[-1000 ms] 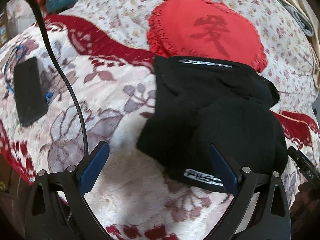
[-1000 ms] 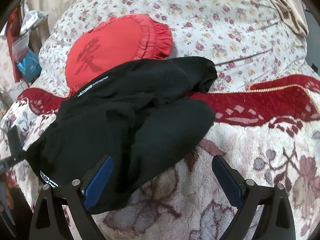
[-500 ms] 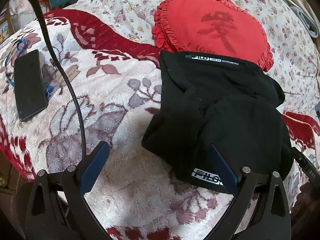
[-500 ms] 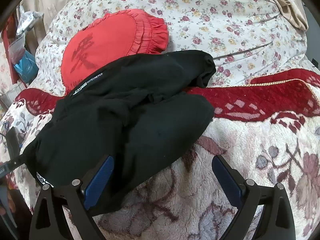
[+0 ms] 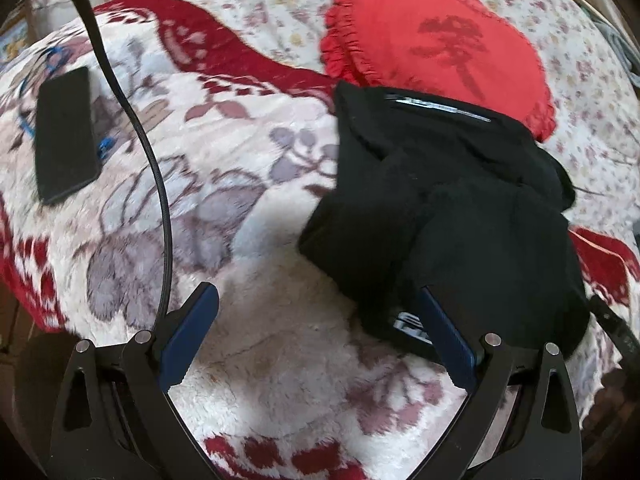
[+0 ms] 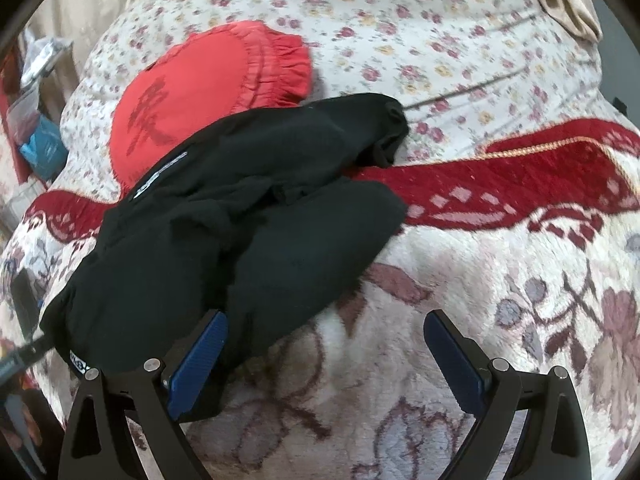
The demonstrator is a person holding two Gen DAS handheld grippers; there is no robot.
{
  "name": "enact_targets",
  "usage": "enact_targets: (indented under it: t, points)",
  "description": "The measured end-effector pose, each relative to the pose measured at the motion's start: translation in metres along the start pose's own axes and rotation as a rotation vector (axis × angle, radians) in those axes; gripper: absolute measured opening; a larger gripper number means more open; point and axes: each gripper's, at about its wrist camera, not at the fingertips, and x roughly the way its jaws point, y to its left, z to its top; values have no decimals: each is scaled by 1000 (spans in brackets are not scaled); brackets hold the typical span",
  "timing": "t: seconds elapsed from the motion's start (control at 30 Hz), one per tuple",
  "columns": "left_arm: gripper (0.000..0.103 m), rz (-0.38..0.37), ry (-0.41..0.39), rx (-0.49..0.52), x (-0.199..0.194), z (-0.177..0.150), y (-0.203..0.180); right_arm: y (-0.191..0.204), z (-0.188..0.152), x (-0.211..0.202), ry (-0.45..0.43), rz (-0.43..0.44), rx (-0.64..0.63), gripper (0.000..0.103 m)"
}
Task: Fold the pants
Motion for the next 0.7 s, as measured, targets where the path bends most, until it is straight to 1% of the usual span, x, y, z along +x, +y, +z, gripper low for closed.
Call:
enact_targets:
  t: [0.1, 0.2, 0.3, 0.33, 0.37, 0.4, 0.43, 0.47, 0.5, 0.53, 0.57, 0.63, 0.7]
  points:
    - [100, -29, 33, -27, 11, -2, -3, -11, 1, 2, 4, -4, 37, 98]
    - [100, -53, 18, -26, 17, 0, -13, -17, 1, 5, 10, -7, 52, 98]
    - [100, -83, 19, -33, 25, 8, -22, -21, 0, 7, 9, -8, 51, 98]
    - [100, -100, 16, -39, 26, 12, -24, -22, 0, 8, 10, -8, 52, 98]
    - [100, -134, 9, -48, 27, 16, -26, -23, 1, 9, 10, -7, 56, 98]
    - [88, -169, -3, -56, 27, 20, -26, -26, 1, 10, 9, -7, 65, 98]
    - [63, -195, -19, -64, 27, 24, -28, -28, 2, 10, 9, -9, 77, 98]
    - [45, -198, -15, -57, 29, 29, -32, -31, 3, 10, 10, -8, 87, 98]
    - [26, -208, 1, -42, 32, 32, -36, -34, 4, 10, 11, -5, 101, 98]
    - [24, -227, 20, -30, 35, 36, -38, -35, 4, 10, 10, -2, 111, 98]
    - [22, -236, 18, -25, 35, 37, -39, -37, 5, 9, 8, 2, 118, 98]
    - [18, -258, 2, -11, 28, 41, -38, -36, 7, 8, 1, 13, 117, 97]
    - [17, -277, -27, -27, 17, 46, -28, -36, 11, 7, -14, 20, 117, 92]
